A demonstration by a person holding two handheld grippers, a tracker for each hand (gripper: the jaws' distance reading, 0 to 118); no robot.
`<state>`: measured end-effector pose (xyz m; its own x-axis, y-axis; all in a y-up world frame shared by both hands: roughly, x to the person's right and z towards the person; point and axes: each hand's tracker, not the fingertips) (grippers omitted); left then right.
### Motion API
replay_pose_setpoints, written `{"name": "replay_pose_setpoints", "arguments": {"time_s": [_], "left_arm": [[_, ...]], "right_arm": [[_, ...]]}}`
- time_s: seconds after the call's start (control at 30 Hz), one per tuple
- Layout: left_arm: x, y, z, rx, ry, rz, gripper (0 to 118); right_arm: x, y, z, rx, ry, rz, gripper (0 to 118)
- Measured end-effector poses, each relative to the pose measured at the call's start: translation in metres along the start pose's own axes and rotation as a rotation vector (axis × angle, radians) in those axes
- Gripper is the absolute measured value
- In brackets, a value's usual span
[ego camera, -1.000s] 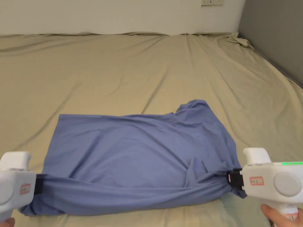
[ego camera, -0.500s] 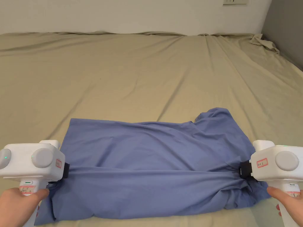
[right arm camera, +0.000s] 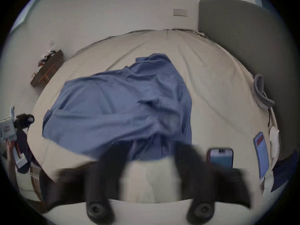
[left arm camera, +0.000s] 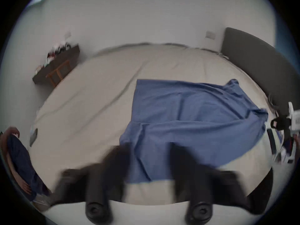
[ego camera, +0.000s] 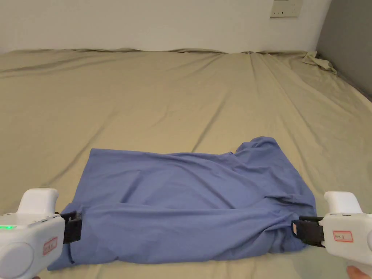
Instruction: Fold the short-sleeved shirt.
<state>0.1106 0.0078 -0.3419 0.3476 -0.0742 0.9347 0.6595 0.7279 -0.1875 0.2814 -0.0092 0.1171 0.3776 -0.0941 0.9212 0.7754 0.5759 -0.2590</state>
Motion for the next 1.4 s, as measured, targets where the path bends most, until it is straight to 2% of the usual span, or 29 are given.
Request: {"name": "replay_pose_setpoints", "arguments": {"time_s": [0.03, 0.07, 0.2, 0.37, 0.4, 0.43, 0.47, 0.5, 0.67, 0.7, 0.73, 0.77, 0.8, 0.9, 1.0, 1.03, 1.07, 1.1, 1.13, 1.27, 1.3, 1.33, 1.37, 1.4], "left_arm": [[0.001, -0.008, 0.007, -0.028, 0.062, -0.015, 1], [0.007, -0.019, 0.015, -0.004, 0.104, -0.004, 1], [0.006, -0.044, 0.023, -0.087, 0.014, 0.059, 1], [-0.023, -0.044, -0.006, -0.118, 0.055, 0.059, 1], [-0.033, -0.042, -0.016, -0.129, 0.048, 0.086, 9], [-0.038, -0.04, -0.027, -0.145, 0.044, 0.135, 49], [-0.048, -0.039, -0.041, -0.173, 0.05, 0.178, 82], [-0.057, -0.04, -0.058, -0.215, 0.044, 0.195, 87], [-0.059, -0.047, -0.114, -0.319, 0.047, 0.148, 86], [-0.049, -0.051, -0.119, -0.325, 0.036, 0.135, 85], [-0.048, -0.05, -0.117, -0.305, 0.054, 0.12, 62], [-0.048, -0.048, -0.111, -0.253, 0.053, 0.113, 26], [-0.049, -0.045, -0.108, -0.254, 0.035, 0.11, 5], [-0.037, -0.044, -0.097, -0.237, 0.039, 0.111, 5], [-0.034, -0.041, -0.093, -0.236, 0.043, 0.079, 5], [-0.035, -0.04, -0.092, -0.236, 0.041, 0.089, 5], [-0.037, -0.039, -0.09, -0.231, 0.034, 0.113, 5], [-0.033, -0.039, -0.081, -0.228, 0.028, 0.133, 5], [-0.034, -0.039, -0.08, -0.228, 0.022, 0.137, 5], [-0.03, -0.035, -0.074, -0.234, 0.016, 0.116, 5], [-0.027, -0.035, -0.073, -0.238, 0.017, 0.111, 5], [-0.025, -0.034, -0.073, -0.242, 0.019, 0.103, 5], [-0.027, -0.033, -0.075, -0.247, 0.021, 0.095, 5], [-0.025, -0.033, -0.075, -0.252, 0.023, 0.083, 5]], "right_arm": [[-0.004, -0.011, 0.004, -0.003, 0.0, 0.004, 5], [-0.009, -0.025, 0.009, 0.018, -0.018, -0.002, 4], [-0.016, -0.054, 0.011, 0.007, 0.029, -0.029, 3], [-0.015, -0.052, 0.014, 0.014, 0.039, -0.038, 3], [-0.016, -0.048, 0.014, 0.017, 0.043, -0.036, 3], [-0.018, -0.045, 0.013, 0.022, 0.046, -0.032, 3], [-0.02, -0.041, 0.012, 0.027, 0.051, -0.03, 3], [-0.019, -0.039, 0.01, 0.028, 0.058, -0.029, 3], [-0.027, -0.029, -0.005, 0.009, 0.075, -0.006, 3], [-0.028, -0.027, -0.008, 0.005, 0.077, -0.003, 3], [-0.029, -0.025, -0.01, 0.001, 0.078, -0.002, 3], [-0.029, -0.026, -0.011, -0.001, 0.076, 0.002, 3], [-0.03, -0.025, -0.013, -0.006, 0.071, 0.01, 3], [-0.027, -0.027, -0.021, -0.023, 0.054, 0.021, 3], [-0.018, -0.028, -0.031, -0.068, 0.061, -0.011, 4], [-0.016, -0.029, -0.034, -0.078, 0.038, -0.021, 37], [-0.012, -0.027, -0.041, -0.105, -0.01, -0.011, 90], [-0.009, -0.024, -0.052, -0.147, -0.029, 0.003, 118], [-0.006, -0.023, -0.052, -0.083, -0.06, 0.016, 118], [0.011, 0.001, -0.065, -0.109, -0.078, -0.037, 118], [0.014, -0.005, -0.086, -0.112, -0.091, -0.051, 118], [0.017, -0.003, -0.092, -0.112, -0.092, -0.052, 111], [0.019, 0.0, -0.095, -0.114, -0.087, -0.052, 91], [0.02, 0.002, -0.098, -0.124, -0.073, -0.045, 51]]}}
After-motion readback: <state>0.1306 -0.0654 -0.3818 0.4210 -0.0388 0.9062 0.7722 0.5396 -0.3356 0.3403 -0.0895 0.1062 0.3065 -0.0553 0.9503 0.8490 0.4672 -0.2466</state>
